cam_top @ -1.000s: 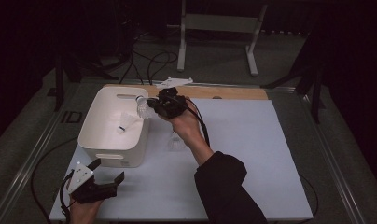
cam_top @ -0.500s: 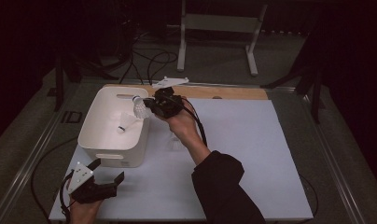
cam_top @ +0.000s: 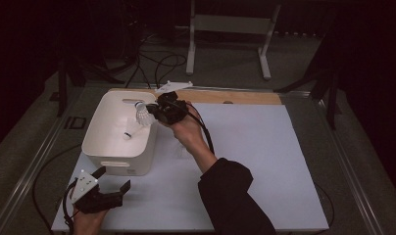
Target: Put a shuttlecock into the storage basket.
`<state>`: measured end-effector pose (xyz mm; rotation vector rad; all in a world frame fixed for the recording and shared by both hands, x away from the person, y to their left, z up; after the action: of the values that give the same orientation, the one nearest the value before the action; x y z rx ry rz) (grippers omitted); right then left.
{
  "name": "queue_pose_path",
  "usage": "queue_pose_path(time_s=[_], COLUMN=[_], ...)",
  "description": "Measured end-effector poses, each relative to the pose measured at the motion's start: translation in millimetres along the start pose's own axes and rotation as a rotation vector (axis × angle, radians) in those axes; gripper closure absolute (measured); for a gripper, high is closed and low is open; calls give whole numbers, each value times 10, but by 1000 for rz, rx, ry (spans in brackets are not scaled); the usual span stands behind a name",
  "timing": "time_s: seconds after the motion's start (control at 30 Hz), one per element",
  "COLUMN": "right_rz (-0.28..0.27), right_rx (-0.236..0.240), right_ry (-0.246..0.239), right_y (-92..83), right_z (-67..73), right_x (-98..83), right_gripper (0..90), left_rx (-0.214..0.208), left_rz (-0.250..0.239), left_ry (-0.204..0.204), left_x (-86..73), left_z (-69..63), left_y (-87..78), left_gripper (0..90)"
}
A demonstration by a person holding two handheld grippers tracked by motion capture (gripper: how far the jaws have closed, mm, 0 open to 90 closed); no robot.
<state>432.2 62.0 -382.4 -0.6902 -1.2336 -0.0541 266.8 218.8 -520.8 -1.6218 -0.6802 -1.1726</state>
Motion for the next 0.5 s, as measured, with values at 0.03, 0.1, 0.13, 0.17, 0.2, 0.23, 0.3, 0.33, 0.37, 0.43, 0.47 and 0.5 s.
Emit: queue_pose_path(time_s=[0.03, 0.1, 0.13, 0.17, 0.2, 0.23, 0.3, 0.33, 0.37, 0.43, 0.47, 0.5], right_rz=[1, 0, 2, 1, -2, -3, -3, 0, -1, 0, -1, -2], right_rx=[1, 8, 8, 9, 12, 12, 16, 18, 22, 23, 25, 26], right_ry=[-1, -2, -4, -3, -2, 0, 2, -1, 0, -2, -2, -3], right_y=[5, 15, 18, 24, 30, 35, 49, 53, 59, 70, 79, 81], right_z=[6, 20, 22, 27, 32, 37, 51, 57, 64, 78, 86, 88], right_x=[2, 8, 9, 11, 14, 17, 22, 22, 25, 25, 24, 24], right_gripper=[887, 886, 886, 886, 886, 886, 886, 887, 886, 886, 886, 886], left_rx=[0, 0, 0, 0, 0, 0, 0, 0, 0, 0, 0, 0], left_rz=[0, 0, 0, 0, 0, 0, -1, -1, -1, -1, -2, -1], left_ry=[0, 0, 0, 0, 0, 1, 0, 0, 0, 1, 0, 0], left_x=[0, 0, 0, 0, 0, 0, 0, 0, 1, 1, 1, 1], left_z=[0, 0, -1, 0, 0, 0, 0, -1, -1, -1, -2, -1], left_y=[0, -1, 0, 0, 0, 0, -1, -1, -1, -2, -1, -2], left_gripper=[10, 10, 10, 10, 10, 10, 10, 10, 10, 10, 10, 10])
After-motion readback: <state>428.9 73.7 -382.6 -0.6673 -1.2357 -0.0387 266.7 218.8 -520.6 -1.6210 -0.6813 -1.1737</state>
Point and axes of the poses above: each handheld gripper's, and its own axes: y roughly forward along the jaws, x roughly out of its top, z roughly to its left, the point moved 7 cm from there along y, roughly forward along the jaws, and after that the axes turned 6 degrees about x, right-handed, at the moved point
